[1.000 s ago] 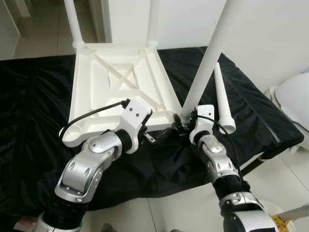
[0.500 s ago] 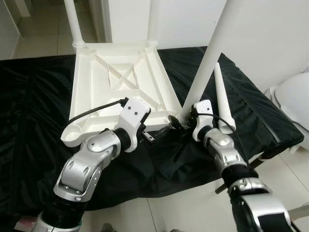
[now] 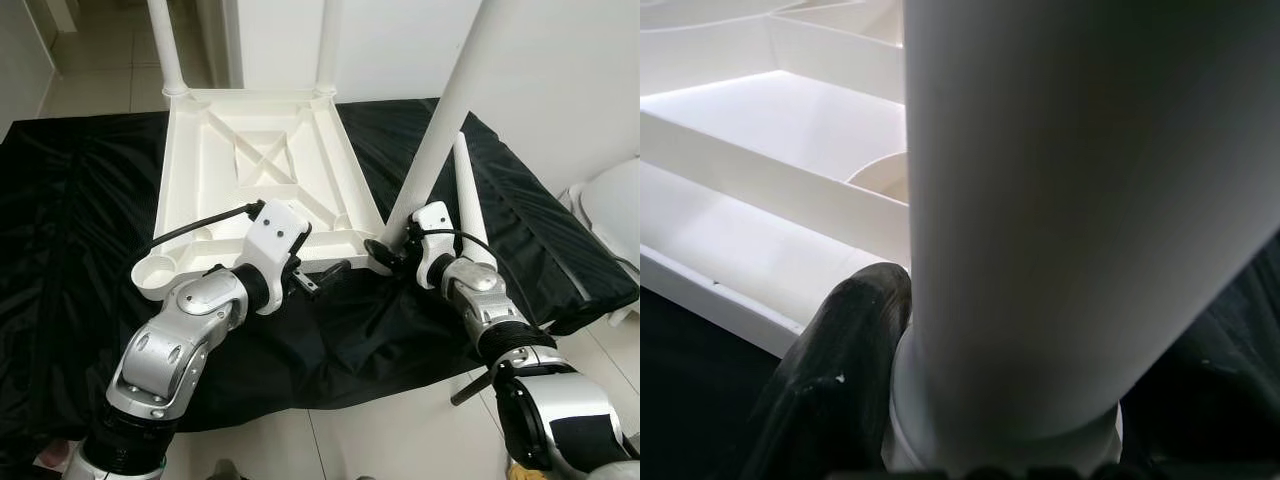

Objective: Building children table

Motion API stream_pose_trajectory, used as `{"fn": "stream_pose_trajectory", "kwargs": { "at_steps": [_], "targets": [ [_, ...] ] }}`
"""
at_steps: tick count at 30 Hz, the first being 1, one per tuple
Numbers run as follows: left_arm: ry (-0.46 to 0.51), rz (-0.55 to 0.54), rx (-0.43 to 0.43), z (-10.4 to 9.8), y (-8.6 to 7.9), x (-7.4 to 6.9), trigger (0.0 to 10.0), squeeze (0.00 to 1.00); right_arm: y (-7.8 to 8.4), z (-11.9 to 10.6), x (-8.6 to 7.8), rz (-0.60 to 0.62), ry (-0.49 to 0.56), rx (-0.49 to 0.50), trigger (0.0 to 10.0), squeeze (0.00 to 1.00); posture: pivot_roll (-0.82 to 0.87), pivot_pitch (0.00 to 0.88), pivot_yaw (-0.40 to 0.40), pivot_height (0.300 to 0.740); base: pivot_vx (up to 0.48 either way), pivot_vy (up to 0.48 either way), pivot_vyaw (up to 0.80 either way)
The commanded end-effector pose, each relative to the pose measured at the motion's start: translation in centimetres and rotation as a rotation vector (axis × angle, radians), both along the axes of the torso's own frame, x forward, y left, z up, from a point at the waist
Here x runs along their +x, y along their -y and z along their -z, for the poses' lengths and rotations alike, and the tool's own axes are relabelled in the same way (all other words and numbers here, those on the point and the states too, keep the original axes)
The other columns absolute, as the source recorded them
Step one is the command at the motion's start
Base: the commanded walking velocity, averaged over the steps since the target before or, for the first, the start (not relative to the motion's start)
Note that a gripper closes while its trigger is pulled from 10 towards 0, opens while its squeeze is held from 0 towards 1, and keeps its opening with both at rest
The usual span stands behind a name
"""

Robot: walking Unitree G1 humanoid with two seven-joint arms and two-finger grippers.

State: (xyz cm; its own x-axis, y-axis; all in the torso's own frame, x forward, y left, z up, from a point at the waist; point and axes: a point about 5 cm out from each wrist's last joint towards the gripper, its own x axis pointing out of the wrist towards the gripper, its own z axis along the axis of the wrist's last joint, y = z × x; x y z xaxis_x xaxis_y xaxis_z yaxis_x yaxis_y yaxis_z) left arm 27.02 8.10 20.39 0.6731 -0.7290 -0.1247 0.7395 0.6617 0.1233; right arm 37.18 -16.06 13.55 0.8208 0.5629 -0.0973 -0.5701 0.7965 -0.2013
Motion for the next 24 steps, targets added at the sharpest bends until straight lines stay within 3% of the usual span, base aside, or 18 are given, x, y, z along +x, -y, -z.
{"fn": "stream_pose_trajectory", "kwargs": {
  "at_steps": [1,11,18,24],
  "targets": [
    [0.009,-0.04,0.005,-0.1,-0.2,0.0,10.0,0.0,0.0,2.1,-0.9,-0.035,-0.086,-0.003,0.0,0.0,0.03,0.056,-0.034,0.74,0.0,0.0,0.0],
    [0.007,-0.034,0.009,-0.1,-0.2,0.0,10.0,0.0,0.5,2.3,-0.8,0.091,-0.048,0.037,0.0,0.0,0.02,0.055,-0.032,0.74,0.0,0.0,0.0],
    [0.008,-0.034,0.008,-0.1,-0.1,0.2,10.0,0.0,1.1,2.4,-0.5,0.346,-0.005,0.106,0.0,0.0,0.02,0.047,-0.037,0.74,0.0,0.0,0.0],
    [0.011,-0.038,0.007,-0.1,-0.1,0.2,10.0,0.0,1.6,2.9,-0.8,0.485,0.01,0.131,0.0,0.0,0.02,0.042,-0.041,0.74,0.0,0.0,0.0]
  ]
}}
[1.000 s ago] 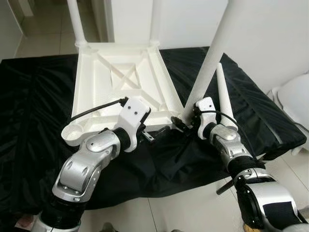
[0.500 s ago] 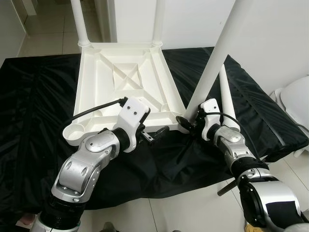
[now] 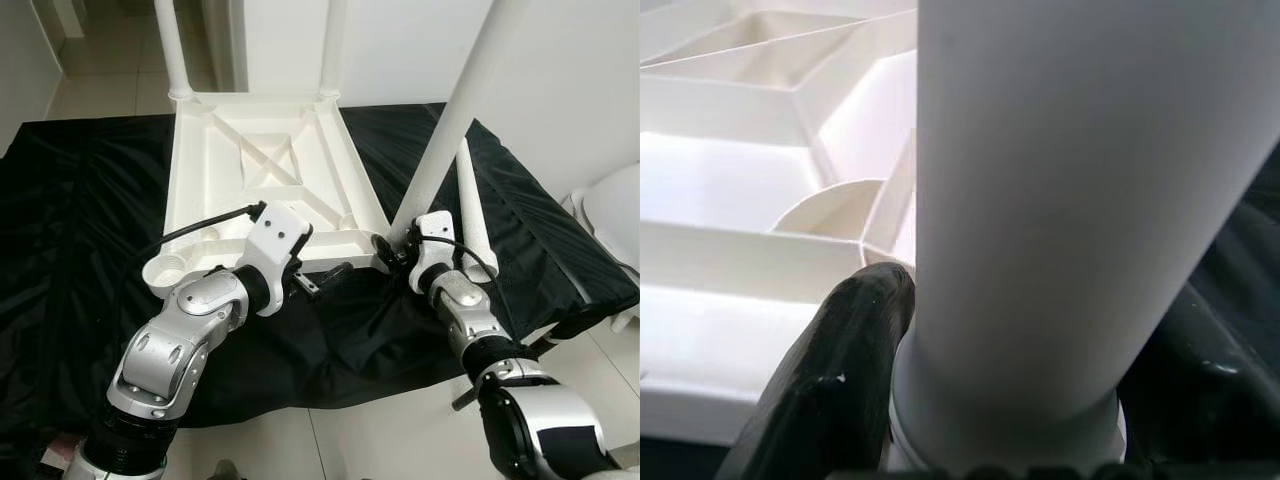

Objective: Building children table

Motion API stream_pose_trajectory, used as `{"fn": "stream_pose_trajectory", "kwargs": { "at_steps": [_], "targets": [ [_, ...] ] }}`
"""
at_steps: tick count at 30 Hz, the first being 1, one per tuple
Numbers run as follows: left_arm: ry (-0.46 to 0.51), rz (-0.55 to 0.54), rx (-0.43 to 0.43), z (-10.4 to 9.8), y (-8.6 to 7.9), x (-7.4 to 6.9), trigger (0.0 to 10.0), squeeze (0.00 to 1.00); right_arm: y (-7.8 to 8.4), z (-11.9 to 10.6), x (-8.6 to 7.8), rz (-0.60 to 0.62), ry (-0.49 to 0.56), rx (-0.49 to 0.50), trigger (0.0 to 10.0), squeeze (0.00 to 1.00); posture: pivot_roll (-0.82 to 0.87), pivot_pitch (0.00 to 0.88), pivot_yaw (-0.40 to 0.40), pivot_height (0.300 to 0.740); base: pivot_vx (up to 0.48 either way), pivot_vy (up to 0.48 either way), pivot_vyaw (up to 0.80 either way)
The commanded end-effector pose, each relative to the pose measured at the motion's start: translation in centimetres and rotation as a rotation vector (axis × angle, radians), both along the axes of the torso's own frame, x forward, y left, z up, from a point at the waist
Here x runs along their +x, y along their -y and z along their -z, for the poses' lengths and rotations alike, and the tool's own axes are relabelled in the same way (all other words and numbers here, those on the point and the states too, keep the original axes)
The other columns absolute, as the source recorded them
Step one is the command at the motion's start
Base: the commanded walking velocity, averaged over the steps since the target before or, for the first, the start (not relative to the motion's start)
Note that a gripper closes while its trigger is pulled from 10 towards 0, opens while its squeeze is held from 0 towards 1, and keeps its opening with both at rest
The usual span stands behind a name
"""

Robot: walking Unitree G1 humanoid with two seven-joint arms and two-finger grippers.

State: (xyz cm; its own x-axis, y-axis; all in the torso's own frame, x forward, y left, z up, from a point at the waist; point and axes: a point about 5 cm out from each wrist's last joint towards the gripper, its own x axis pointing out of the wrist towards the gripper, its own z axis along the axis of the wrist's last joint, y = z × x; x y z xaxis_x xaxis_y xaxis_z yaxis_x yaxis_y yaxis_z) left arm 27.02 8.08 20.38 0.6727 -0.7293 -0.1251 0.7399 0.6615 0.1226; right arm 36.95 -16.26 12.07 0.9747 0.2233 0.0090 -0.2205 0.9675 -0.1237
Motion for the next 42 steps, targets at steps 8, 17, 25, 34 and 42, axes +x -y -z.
{"fn": "stream_pose_trajectory", "kwargs": {
  "at_steps": [8,17,25,34,42],
  "targets": [
    [0.018,-0.044,0.007,0.0,-0.1,0.5,10.0,0.0,0.7,2.0,-1.1,0.337,-0.04,0.038,0.0,0.0,0.0,0.014,-0.049,0.74,0.0,0.0,0.0],
    [0.035,-0.041,0.005,-0.2,0.1,1.2,10.0,0.0,-0.6,2.1,-1.3,0.491,-0.043,0.012,0.0,0.0,-0.01,0.0,-0.049,0.74,0.0,0.0,0.0],
    [0.039,-0.037,0.006,-0.1,0.2,1.1,10.0,0.0,-1.1,1.3,-0.9,0.391,-0.039,0.049,10.0,0.0,-0.01,0.0,-0.059,0.74,0.0,0.0,0.0],
    [0.034,-0.034,0.006,0.1,0.3,1.0,10.0,0.0,-1.6,-0.4,-0.6,0.191,0.049,0.099,10.0,1.0,-0.01,0.0,-0.059,0.74,0.0,0.0,0.0],
    [0.035,-0.028,0.005,0.1,0.4,1.0,10.0,0.0,-1.9,-0.8,-0.2,-0.045,0.018,0.07,10.0,0.0,-0.01,0.0,-0.055,0.74,0.0,0.0,0.0]
  ]
}}
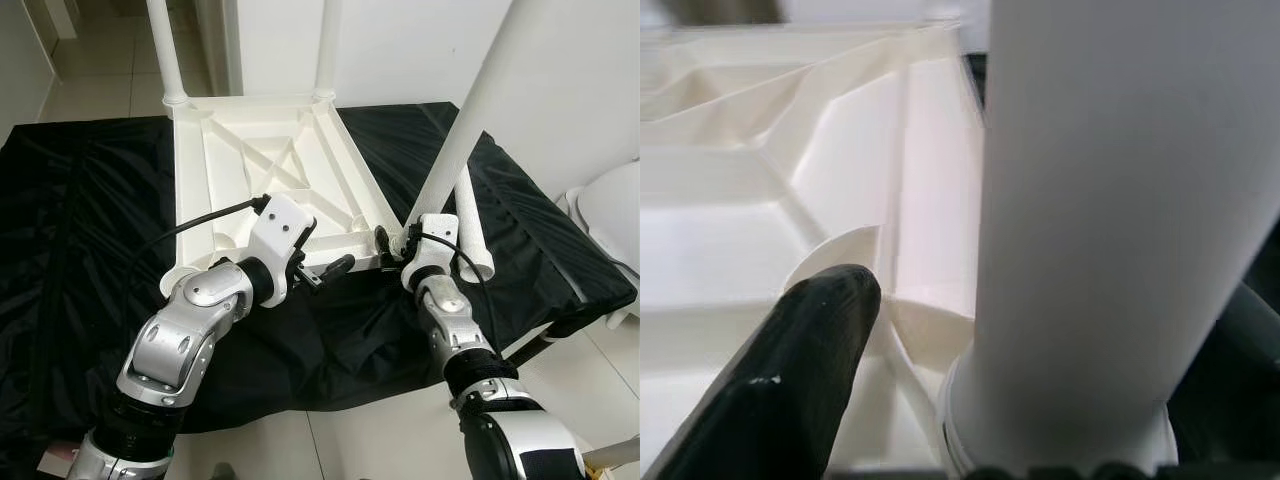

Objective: Building children table

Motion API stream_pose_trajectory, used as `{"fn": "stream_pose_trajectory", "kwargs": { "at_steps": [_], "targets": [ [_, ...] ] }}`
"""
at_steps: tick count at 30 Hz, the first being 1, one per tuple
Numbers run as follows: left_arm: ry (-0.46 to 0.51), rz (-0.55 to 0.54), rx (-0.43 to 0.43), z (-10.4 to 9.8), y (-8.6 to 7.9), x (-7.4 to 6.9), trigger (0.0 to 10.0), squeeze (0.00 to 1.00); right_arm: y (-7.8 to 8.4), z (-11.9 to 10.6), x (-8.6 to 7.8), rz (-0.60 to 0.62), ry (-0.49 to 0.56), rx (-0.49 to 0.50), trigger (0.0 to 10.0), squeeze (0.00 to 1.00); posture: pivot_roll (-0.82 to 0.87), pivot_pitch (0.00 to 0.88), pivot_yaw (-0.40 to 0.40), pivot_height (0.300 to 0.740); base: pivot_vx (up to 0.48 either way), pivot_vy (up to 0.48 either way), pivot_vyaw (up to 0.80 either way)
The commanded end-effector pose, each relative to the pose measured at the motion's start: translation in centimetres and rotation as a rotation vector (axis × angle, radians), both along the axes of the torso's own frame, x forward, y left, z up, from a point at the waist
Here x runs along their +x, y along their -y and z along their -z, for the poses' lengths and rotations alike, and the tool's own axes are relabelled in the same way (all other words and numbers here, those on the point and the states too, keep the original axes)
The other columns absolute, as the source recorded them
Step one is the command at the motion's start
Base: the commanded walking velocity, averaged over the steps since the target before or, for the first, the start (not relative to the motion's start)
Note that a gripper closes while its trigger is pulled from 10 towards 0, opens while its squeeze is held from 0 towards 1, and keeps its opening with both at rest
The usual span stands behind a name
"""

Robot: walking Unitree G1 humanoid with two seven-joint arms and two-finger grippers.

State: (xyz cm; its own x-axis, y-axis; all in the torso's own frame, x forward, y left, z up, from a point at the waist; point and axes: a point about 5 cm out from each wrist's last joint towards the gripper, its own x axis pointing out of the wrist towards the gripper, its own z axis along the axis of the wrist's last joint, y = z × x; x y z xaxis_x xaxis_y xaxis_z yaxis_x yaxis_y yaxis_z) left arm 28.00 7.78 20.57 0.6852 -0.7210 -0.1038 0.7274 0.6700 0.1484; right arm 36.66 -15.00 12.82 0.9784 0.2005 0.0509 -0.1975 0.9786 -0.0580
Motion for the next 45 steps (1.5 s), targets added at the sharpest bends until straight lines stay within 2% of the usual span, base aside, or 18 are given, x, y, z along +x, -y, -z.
{"fn": "stream_pose_trajectory", "kwargs": {
  "at_steps": [1,2,5,11,12,17,18,19,23,31,37,39,42,43,44,45],
  "targets": [
    [0.001,-0.014,0.003,0.3,0.2,0.0,10.0,0.0,-0.5,-0.2,0.2,-0.137,-0.011,-0.035,10.0,0.0,-0.01,0.0,-0.054,0.74,0.0,0.0,0.0],
    [0.0,-0.013,0.004,0.3,0.2,0.0,10.0,0.0,-0.2,-0.2,0.2,-0.196,-0.02,-0.077,10.0,0.0,-0.01,0.0,-0.056,0.74,0.0,0.0,0.0],
    [-0.002,-0.012,0.004,0.3,0.2,0.0,10.0,0.0,0.7,0.0,0.1,-0.263,-0.042,-0.124,10.0,0.0,-0.01,0.0,-0.052,0.74,0.0,0.0,0.0],
    [-0.005,-0.01,0.006,0.4,0.2,-0.1,10.0,0.0,2.0,-0.3,0.3,-0.338,-0.073,-0.18,10.0,0.0,-0.02,0.0,-0.044,0.74,0.0,0.0,0.0],
    [-0.005,-0.009,0.004,0.4,0.2,-0.1,10.0,0.0,2.2,-0.8,0.5,-0.373,-0.07,-0.213,10.0,0.0,-0.02,0.001,-0.037,0.74,0.0,0.0,0.0],
    [-0.006,-0.009,0.004,0.3,0.2,0.0,10.0,0.0,2.5,-1.2,0.7,-0.388,-0.082,-0.217,10.0,0.0,-0.03,0.007,-0.027,0.74,0.0,0.0,0.0],
    [-0.006,-0.008,0.005,0.3,0.2,0.1,10.0,0.0,2.5,-1.2,0.7,-0.393,-0.086,-0.219,7.1,0.0,-0.03,0.007,-0.027,0.74,0.0,0.0,0.0],
    [-0.006,-0.006,0.005,0.3,0.3,0.1,10.0,0.0,2.6,-1.2,0.7,-0.401,-0.092,-0.205,0.0,0.0,-0.03,0.011,-0.028,0.74,0.0,0.0,0.0],
    [-0.005,-0.01,0.001,0.2,0.3,0.1,10.0,0.0,2.8,-1.0,0.6,-0.449,-0.115,-0.213,0.0,0.0,-0.02,0.018,-0.033,0.74,0.0,0.0,0.0],
    [-0.008,-0.021,0.002,0.3,0.0,0.0,10.0,0.0,3.0,-0.4,0.3,-0.448,-0.119,-0.198,0.0,0.0,-0.02,0.026,-0.04,0.74,0.0,0.0,0.0],
    [-0.007,-0.022,-0.001,0.2,0.1,0.1,10.0,0.0,3.1,0.2,0.1,-0.372,-0.101,-0.177,0.0,0.0,-0.02,0.029,-0.038,0.74,0.0,0.0,0.0],
    [-0.005,-0.017,-0.001,0.2,0.1,0.1,10.0,0.0,3.3,0.2,0.2,-0.293,-0.087,-0.171,0.0,0.0,-0.03,0.027,-0.036,0.74,0.0,0.0,0.0],
    [-0.005,-0.016,-0.001,0.1,0.1,0.2,10.0,0.0,3.4,0.2,0.3,-0.26,-0.078,-0.163,0.0,0.0,-0.03,0.028,-0.036,0.74,0.0,0.0,0.0],
    [-0.004,-0.013,-0.001,0.1,0.2,0.2,10.0,0.0,3.4,0.2,0.3,-0.218,-0.068,-0.145,0.0,0.0,-0.04,0.027,-0.035,0.74,0.0,0.0,0.0],
    [-0.004,-0.009,-0.003,0.1,0.3,0.2,10.0,0.0,3.6,0.3,0.5,-0.125,-0.067,-0.084,0.0,0.0,-0.04,0.027,-0.036,0.74,0.0,0.0,0.0],
    [-0.004,-0.009,-0.003,0.1,0.3,0.2,10.0,0.0,3.6,0.3,0.5,-0.125,-0.067,-0.084,0.0,0.0,-0.04,0.027,-0.036,0.74,0.0,0.0,0.0]
  ]
}}
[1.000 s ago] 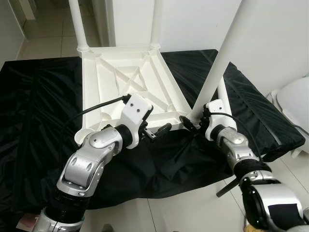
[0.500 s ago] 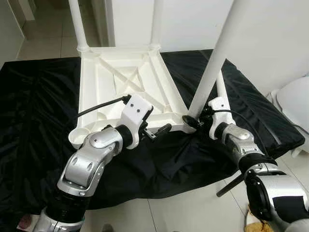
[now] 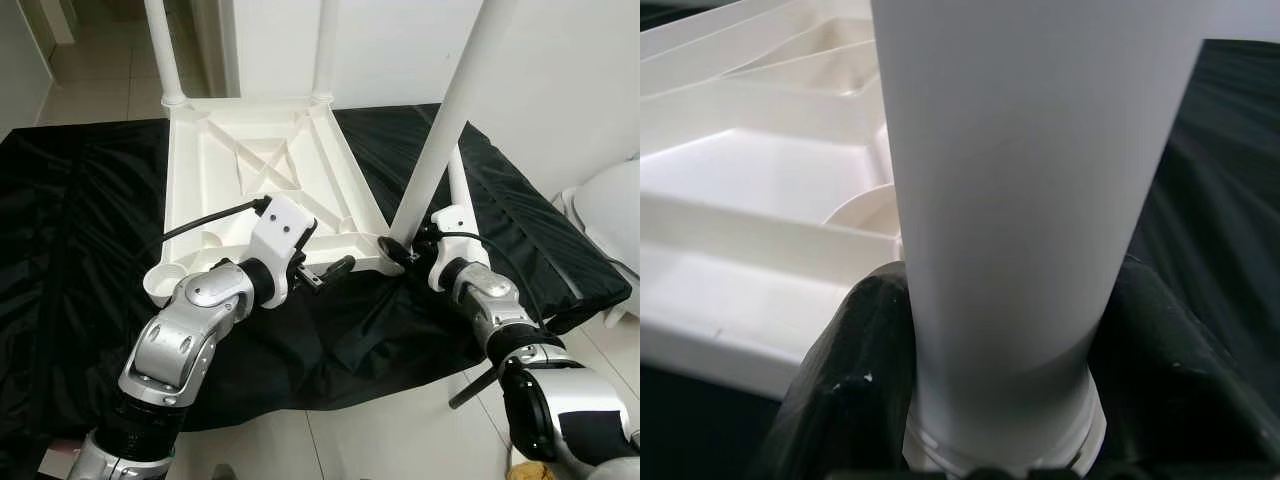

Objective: Building children table

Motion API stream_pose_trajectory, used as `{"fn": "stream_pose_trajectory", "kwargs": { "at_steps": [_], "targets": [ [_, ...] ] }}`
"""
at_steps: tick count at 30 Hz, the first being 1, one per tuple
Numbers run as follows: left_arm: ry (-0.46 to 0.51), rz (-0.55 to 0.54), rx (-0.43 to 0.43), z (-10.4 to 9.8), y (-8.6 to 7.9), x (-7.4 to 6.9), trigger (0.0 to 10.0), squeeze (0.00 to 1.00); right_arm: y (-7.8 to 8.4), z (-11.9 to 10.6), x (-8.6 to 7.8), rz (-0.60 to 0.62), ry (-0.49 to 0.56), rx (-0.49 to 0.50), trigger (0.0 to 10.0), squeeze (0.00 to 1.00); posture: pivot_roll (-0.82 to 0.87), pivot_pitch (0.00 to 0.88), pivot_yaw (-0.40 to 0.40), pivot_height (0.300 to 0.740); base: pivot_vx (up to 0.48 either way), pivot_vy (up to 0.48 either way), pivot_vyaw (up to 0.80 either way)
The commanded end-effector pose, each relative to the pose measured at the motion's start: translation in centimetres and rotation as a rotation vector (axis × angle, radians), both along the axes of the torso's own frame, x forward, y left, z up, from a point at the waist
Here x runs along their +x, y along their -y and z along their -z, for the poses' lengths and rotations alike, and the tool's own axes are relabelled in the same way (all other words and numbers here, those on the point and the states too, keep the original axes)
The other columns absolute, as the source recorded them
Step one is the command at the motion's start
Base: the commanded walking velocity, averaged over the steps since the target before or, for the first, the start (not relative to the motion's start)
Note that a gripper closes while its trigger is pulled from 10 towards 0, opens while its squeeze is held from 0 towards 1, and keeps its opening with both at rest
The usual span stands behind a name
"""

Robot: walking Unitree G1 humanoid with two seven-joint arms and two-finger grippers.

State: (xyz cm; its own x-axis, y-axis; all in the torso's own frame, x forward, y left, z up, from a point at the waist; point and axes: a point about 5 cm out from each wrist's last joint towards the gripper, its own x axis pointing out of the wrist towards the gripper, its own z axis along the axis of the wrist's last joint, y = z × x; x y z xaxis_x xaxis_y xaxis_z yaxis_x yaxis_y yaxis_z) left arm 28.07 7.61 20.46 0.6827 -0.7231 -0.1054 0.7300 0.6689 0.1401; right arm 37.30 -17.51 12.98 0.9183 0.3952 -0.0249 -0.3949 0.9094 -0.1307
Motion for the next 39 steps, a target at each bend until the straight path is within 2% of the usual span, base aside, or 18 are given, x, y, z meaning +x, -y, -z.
{"fn": "stream_pose_trajectory", "kwargs": {
  "at_steps": [1,4,6,7,11,15,18,23,24,29,30,39],
  "targets": [
    [0.003,-0.007,0.0,0.0,0.2,0.2,10.0,0.0,1.1,0.5,-0.1,0.122,-0.006,0.003,0.0,0.0,-0.04,0.029,-0.036,0.74,0.0,0.0,0.0],
    [0.001,0.0,-0.002,0.0,0.3,0.2,10.0,0.0,0.8,0.7,-0.2,0.209,0.017,-0.006,0.0,0.0,-0.04,0.028,-0.035,0.74,0.0,0.0,0.0],
    [0.001,0.001,-0.001,0.0,0.3,0.2,10.0,0.0,0.6,0.8,-0.2,0.232,0.018,0.007,0.0,0.0,-0.04,0.029,-0.033,0.74,0.0,0.0,0.0],
    [0.004,0.003,-0.001,-0.1,0.4,0.3,10.0,0.0,0.3,1.1,-0.3,0.3,0.029,0.028,0.0,0.0,-0.04,0.029,-0.031,0.74,0.0,0.0,0.0],
    [0.005,0.002,-0.003,-0.1,0.3,0.3,10.0,0.0,-0.1,1.3,-0.6,0.383,0.049,0.054,0.0,0.0,-0.04,0.028,-0.035,0.74,0.0,0.0,0.0],
    [0.004,0.006,0.003,0.0,0.3,0.3,10.0,0.0,-0.5,1.6,-0.9,0.516,0.058,0.087,0.0,0.0,-0.04,0.028,-0.037,0.74,0.0,0.0,0.0],
    [0.004,0.006,0.004,0.0,0.3,0.4,10.0,0.0,-0.6,1.6,-1.0,0.536,0.061,0.094,0.0,0.0,-0.04,0.028,-0.037,0.74,0.0,0.0,0.0],
    [0.019,0.005,-0.003,-0.3,0.4,0.6,10.0,0.0,-2.2,0.8,-0.9,0.548,0.099,0.138,0.0,0.0,-0.04,0.029,-0.036,0.74,0.0,0.0,0.0],
    [0.023,0.001,-0.004,-0.4,0.4,0.7,10.0,0.0,-2.4,0.6,-0.8,0.53,0.102,0.131,10.0,0.0,-0.04,0.029,-0.038,0.74,0.0,0.0,0.0],
    [0.026,-0.003,-0.005,-0.4,0.4,0.8,10.0,0.0,-2.5,0.3,-0.7,0.514,0.104,0.118,10.0,0.0,-0.04,0.029,-0.038,0.74,0.0,0.0,0.0],
    [0.029,-0.01,-0.005,-0.5,0.3,0.9,10.0,0.0,-2.5,0.1,-0.8,0.503,0.124,0.131,10.0,1.0,-0.04,0.029,-0.04,0.74,0.0,0.0,0.0],
    [0.052,-0.123,-0.015,-0.2,-0.2,2.4,10.0,0.0,-3.0,-1.4,-2.1,0.389,0.256,0.145,10.0,1.0,-0.04,0.026,-0.048,0.74,0.0,0.0,0.0]
  ]
}}
